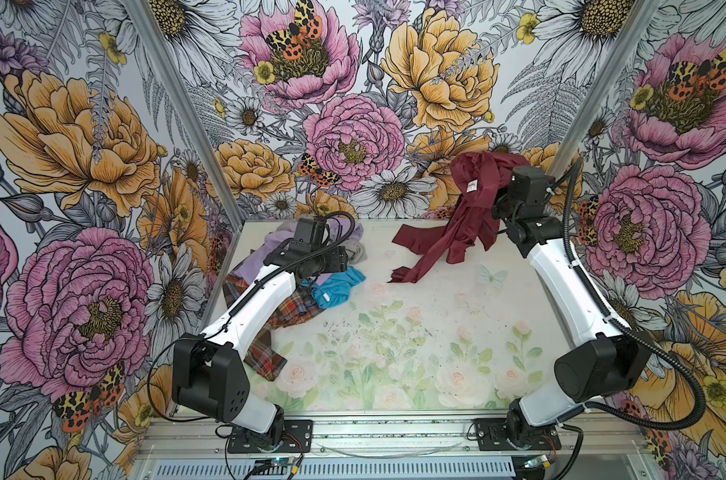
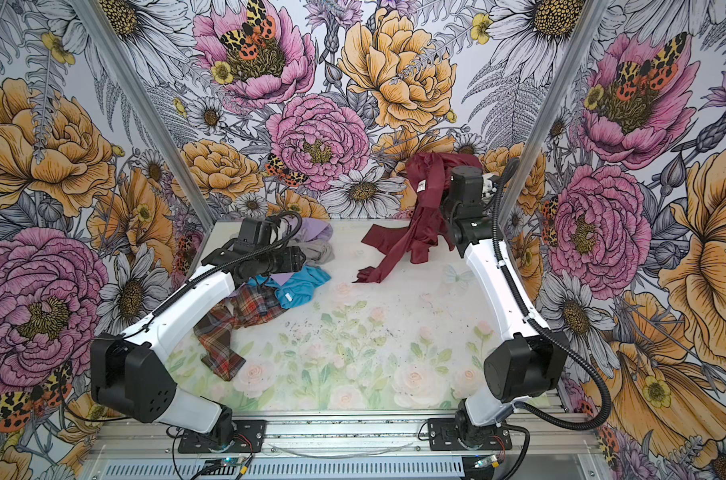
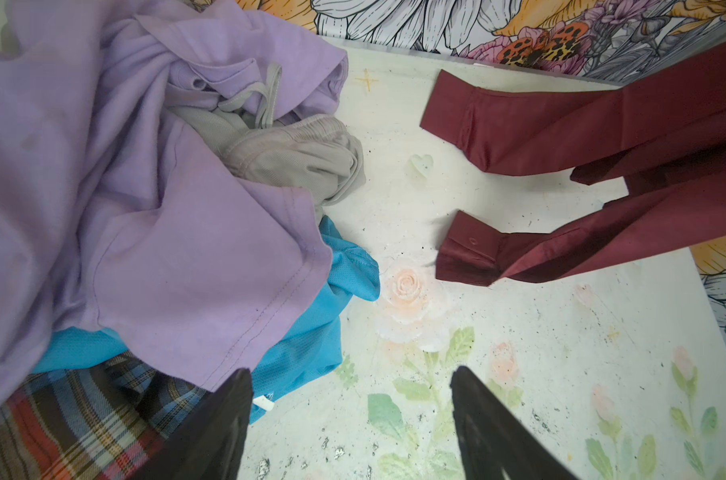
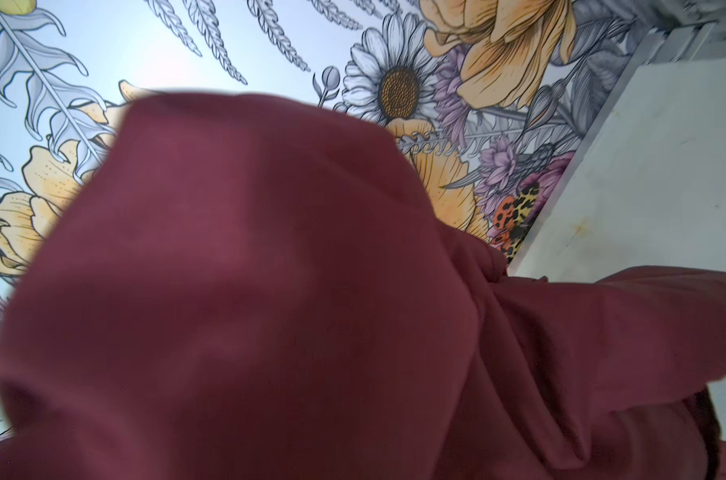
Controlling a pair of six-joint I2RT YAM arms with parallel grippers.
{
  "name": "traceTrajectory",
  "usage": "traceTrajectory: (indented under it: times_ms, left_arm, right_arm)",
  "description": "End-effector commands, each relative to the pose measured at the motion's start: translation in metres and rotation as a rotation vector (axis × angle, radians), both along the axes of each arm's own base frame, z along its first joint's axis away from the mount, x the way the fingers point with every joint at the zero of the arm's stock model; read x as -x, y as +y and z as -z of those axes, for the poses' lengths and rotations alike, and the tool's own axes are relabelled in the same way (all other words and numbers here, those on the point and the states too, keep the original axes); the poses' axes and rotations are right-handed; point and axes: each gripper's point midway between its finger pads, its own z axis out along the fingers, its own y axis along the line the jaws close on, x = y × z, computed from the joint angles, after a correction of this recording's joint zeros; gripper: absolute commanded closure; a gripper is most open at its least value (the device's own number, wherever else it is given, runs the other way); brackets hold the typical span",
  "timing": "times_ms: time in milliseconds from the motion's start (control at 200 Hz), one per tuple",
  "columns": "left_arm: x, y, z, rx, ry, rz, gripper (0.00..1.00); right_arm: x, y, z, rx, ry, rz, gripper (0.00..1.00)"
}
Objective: Pick out a specific cloth from the pile
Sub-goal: 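Pull the maroon shirt away from the pile with the right gripper, then lower the maroon shirt onto the open table with the right gripper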
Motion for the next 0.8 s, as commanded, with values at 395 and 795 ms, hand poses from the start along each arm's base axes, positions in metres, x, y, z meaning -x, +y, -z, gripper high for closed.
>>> traceTrajectory:
  times_ms: [395,795]
  left_arm:
    - [0.008,-0.032,0.004,0.019,-0.004,0.101,0.23]
    - [0.01,-0.035,0.005,0.026,0.002,0.111,0.24]
  right_arm:
    - [0.027,-0.107,-0.055,0.215,-0.045,0.102,1.0]
    - [0.009,-0.077,0.003,0.288,0.081,0.009,1.0]
